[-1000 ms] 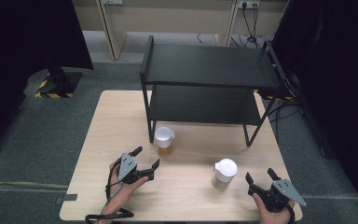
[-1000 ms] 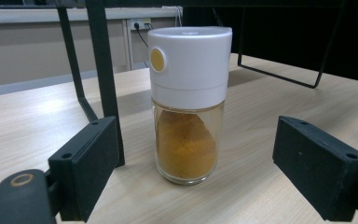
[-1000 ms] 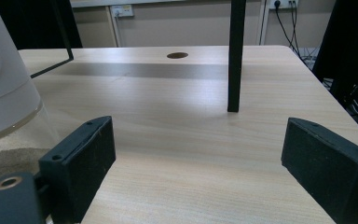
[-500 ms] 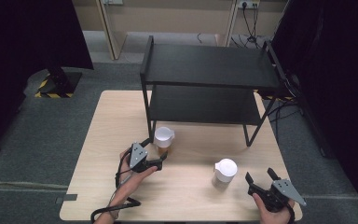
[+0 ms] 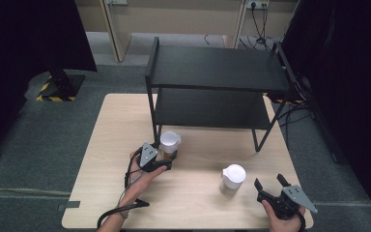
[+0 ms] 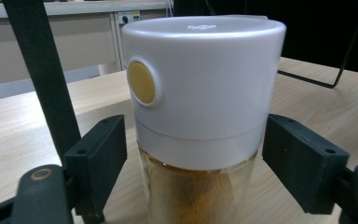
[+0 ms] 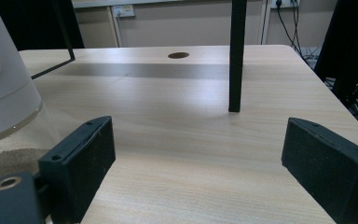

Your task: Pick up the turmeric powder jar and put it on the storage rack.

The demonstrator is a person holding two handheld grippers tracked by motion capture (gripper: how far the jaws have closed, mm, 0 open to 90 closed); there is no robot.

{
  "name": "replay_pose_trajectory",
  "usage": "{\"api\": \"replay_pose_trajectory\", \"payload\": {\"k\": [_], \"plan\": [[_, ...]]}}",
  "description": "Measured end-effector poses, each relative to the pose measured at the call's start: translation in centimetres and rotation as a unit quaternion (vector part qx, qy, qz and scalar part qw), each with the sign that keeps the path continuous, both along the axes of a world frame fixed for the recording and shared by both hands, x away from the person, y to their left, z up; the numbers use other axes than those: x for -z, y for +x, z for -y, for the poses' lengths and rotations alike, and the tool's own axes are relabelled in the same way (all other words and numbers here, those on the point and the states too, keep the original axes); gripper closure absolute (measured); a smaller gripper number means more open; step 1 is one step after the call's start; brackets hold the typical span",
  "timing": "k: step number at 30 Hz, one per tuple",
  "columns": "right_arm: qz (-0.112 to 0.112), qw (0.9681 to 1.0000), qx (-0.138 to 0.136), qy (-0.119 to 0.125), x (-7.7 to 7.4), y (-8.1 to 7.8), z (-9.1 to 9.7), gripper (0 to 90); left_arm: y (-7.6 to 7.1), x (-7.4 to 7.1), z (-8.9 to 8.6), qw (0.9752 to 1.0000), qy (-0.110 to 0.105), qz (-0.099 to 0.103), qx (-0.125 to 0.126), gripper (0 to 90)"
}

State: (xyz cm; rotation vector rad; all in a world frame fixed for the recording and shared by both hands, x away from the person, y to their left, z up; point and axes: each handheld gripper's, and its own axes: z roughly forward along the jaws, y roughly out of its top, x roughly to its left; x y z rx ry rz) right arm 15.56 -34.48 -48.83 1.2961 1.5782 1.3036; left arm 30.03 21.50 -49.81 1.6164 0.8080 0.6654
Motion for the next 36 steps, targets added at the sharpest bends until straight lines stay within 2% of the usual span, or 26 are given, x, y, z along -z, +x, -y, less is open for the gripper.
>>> {"api": "replay_pose_trajectory", "payload": {"k": [12, 24, 36], "plan": [[-0.001, 1.0000, -0.001, 0.001, 0.0, 0.0, 0.1, 9.8, 1.0, 0.4, 0.2, 0.9999, -0.003, -0.007, 0.008, 28.7], [-0.001, 1.0000, -0.001, 0.004, 0.0, 0.1, 0.1, 9.7, 0.6, 0.4, 0.1, 0.9999, -0.003, -0.004, 0.011, 30.1], [-0.002, 1.0000, 0.000, 0.003, 0.0, 0.1, 0.1, 9.6, -1.0, -0.7, -0.4, 0.9989, -0.033, 0.026, 0.019, 30.2]]}}
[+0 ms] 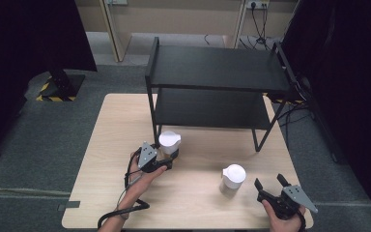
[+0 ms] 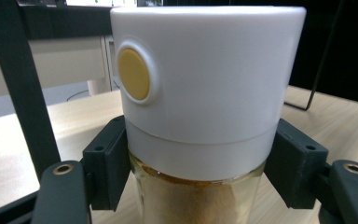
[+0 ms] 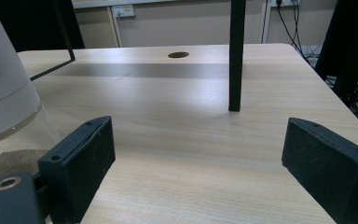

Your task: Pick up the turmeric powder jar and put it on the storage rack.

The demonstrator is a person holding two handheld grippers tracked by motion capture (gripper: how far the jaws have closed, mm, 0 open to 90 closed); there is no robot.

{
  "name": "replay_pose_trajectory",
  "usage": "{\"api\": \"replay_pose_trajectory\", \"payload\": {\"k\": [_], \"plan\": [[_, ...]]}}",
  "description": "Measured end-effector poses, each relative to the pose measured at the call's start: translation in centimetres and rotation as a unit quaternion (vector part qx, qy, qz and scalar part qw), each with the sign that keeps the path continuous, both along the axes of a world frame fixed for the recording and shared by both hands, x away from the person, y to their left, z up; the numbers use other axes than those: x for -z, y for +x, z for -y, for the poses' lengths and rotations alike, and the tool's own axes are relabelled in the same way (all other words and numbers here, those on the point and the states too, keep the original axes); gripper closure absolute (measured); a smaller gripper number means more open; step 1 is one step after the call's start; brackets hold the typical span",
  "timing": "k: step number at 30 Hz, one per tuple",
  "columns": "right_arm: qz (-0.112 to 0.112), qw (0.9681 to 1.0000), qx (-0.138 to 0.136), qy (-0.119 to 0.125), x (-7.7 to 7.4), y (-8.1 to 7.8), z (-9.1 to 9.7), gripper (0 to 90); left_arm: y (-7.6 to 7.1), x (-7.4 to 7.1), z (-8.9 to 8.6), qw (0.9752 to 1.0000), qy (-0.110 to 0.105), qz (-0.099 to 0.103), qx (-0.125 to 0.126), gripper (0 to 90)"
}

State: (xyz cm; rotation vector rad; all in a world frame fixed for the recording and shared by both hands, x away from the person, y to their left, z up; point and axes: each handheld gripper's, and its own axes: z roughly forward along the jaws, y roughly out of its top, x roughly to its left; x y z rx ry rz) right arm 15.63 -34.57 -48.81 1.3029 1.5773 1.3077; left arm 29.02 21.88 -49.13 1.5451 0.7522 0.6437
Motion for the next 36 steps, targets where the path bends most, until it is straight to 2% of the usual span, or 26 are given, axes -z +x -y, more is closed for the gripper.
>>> {"api": "replay_pose_trajectory", "payload": {"k": [4, 7, 15, 26, 36], "plan": [[0.000, 1.0000, 0.000, 0.000, 0.0, 0.0, 0.0, 9.7, -0.4, -0.5, -0.1, 0.9999, -0.005, 0.009, -0.004, 30.2], [0.000, 1.0000, 0.001, 0.000, 0.0, 0.0, 0.0, 9.6, -1.0, -1.2, -0.4, 0.9996, -0.018, 0.019, -0.007, 30.2], [-0.001, 1.0000, 0.001, -0.001, 0.0, 0.0, -0.1, 9.7, -2.2, -2.5, -0.6, 0.9988, -0.025, 0.040, -0.012, 30.2], [-0.001, 1.0000, 0.002, 0.000, 0.0, 0.0, -0.1, 9.7, -3.3, -4.2, -0.3, 0.9964, -0.046, 0.068, -0.020, 30.2], [-0.001, 1.0000, 0.002, 0.002, 0.0, 0.0, 0.0, 9.7, -4.0, -6.7, 0.5, 0.9942, -0.045, 0.092, -0.032, 30.2]]}}
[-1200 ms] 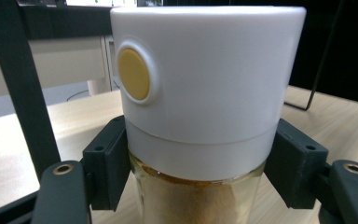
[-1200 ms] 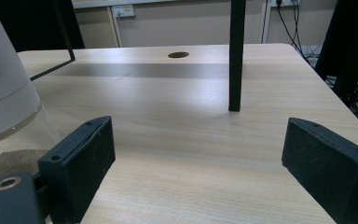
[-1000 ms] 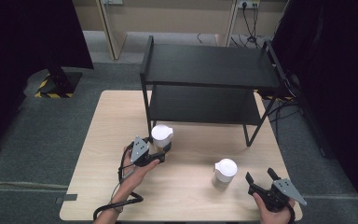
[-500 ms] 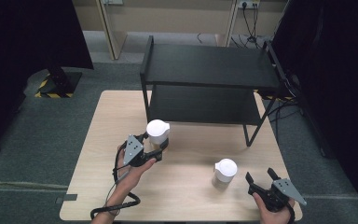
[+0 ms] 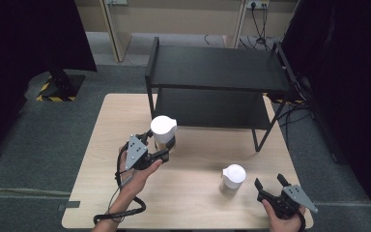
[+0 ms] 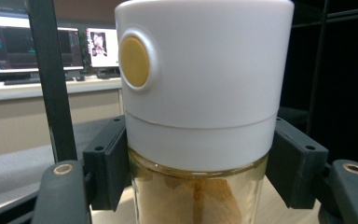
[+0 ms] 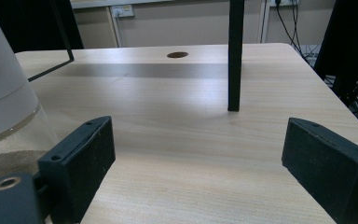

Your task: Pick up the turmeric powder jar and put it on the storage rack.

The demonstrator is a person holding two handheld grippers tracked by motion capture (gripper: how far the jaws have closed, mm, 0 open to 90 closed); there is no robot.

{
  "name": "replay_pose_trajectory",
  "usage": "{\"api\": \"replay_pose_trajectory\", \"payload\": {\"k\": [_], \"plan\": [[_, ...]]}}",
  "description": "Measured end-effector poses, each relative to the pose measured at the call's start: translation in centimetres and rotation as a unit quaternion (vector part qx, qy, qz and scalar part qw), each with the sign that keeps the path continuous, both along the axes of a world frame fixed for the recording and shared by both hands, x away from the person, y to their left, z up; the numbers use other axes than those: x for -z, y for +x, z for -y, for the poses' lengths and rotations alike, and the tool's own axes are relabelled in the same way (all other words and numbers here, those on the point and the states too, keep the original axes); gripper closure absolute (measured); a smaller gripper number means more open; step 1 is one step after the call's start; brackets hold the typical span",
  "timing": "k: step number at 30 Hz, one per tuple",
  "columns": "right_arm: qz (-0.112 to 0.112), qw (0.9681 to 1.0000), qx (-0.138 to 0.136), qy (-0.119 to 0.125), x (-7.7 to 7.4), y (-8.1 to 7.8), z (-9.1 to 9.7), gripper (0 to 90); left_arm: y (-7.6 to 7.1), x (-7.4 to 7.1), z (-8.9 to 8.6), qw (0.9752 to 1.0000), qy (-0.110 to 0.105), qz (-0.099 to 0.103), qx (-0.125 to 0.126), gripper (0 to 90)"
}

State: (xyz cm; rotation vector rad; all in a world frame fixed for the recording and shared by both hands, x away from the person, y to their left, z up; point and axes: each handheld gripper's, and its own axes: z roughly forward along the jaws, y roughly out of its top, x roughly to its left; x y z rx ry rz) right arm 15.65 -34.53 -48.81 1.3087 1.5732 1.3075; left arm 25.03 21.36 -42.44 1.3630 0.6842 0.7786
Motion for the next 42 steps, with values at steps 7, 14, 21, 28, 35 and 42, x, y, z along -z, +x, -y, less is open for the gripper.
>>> {"api": "replay_pose_trajectory", "payload": {"k": [7, 14, 21, 28, 35, 42], "plan": [[0.000, 1.0000, 0.000, 0.001, 0.0, 0.0, 0.0, 9.6, 0.1, -2.0, 0.5, 0.9999, 0.001, 0.012, 0.000, 30.2], [0.000, 1.0000, 0.000, 0.003, 0.0, 0.0, 0.1, 9.6, 0.2, -3.9, 1.0, 0.9998, -0.002, 0.020, -0.004, 30.3], [0.001, 1.0000, 0.000, 0.003, 0.0, 0.0, 0.1, 9.6, 0.4, -5.4, 1.0, 0.9995, -0.009, 0.027, -0.010, 30.3], [0.001, 1.0000, 0.001, 0.004, 0.1, 0.0, 0.1, 9.6, 1.0, -7.7, 1.2, 0.9994, -0.008, 0.033, -0.012, 30.3], [0.001, 1.0000, 0.000, 0.005, 0.1, 0.0, 0.1, 9.6, 1.1, -9.0, 1.3, 0.9991, -0.011, 0.039, -0.010, 30.3], [0.001, 1.0000, 0.000, 0.005, 0.1, 0.0, 0.1, 9.6, 1.5, -10.4, 1.4, 0.9992, -0.010, 0.037, -0.010, 30.3]]}}
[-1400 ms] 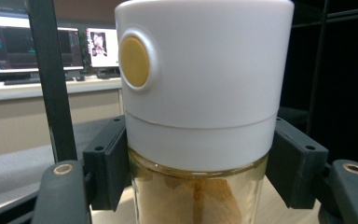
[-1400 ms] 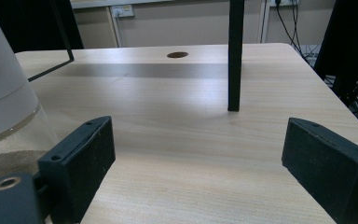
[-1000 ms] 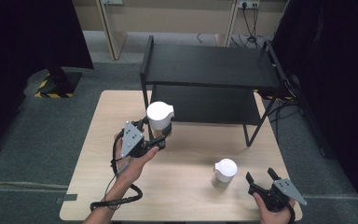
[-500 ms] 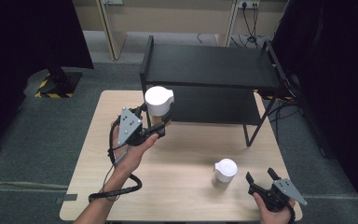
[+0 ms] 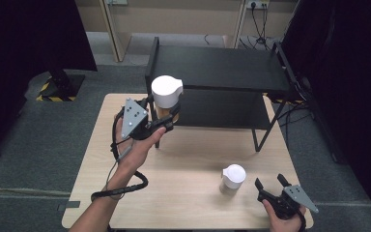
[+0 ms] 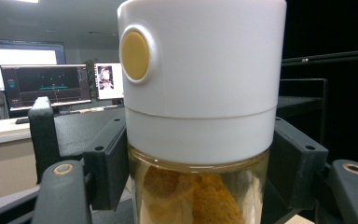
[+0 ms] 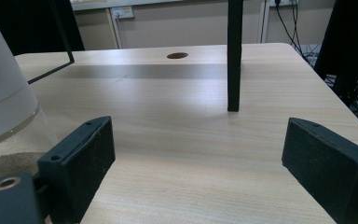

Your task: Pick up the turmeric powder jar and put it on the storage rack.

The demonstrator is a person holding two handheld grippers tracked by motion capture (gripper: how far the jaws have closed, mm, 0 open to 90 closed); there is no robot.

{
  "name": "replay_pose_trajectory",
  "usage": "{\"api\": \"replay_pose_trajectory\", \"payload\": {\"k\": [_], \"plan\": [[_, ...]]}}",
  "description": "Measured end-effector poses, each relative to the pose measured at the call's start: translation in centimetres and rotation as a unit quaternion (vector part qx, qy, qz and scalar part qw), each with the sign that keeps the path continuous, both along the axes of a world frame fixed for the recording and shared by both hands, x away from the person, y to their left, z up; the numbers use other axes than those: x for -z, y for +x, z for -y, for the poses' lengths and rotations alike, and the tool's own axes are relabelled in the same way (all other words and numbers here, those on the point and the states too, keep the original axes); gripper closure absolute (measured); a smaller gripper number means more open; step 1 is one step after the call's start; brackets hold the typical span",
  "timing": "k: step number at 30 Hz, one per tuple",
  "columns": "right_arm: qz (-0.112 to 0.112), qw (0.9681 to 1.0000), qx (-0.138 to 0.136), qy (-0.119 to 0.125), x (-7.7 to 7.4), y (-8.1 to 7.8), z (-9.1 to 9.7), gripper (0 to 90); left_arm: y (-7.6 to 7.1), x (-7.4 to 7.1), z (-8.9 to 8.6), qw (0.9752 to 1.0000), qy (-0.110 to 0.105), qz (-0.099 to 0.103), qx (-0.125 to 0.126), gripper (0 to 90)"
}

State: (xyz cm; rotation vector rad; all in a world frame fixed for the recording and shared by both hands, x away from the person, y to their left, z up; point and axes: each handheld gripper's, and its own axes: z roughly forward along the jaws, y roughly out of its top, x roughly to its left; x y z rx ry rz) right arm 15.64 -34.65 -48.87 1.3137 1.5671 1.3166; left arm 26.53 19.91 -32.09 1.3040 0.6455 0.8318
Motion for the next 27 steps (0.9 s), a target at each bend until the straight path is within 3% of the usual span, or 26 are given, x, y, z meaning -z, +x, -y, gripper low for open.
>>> {"api": "replay_pose_trajectory", "payload": {"k": [27], "plan": [[-0.001, 1.0000, -0.001, 0.001, 0.0, 0.0, 0.1, 9.6, 1.1, -3.9, 0.4, 0.9998, -0.019, 0.001, -0.007, 30.3]]}}
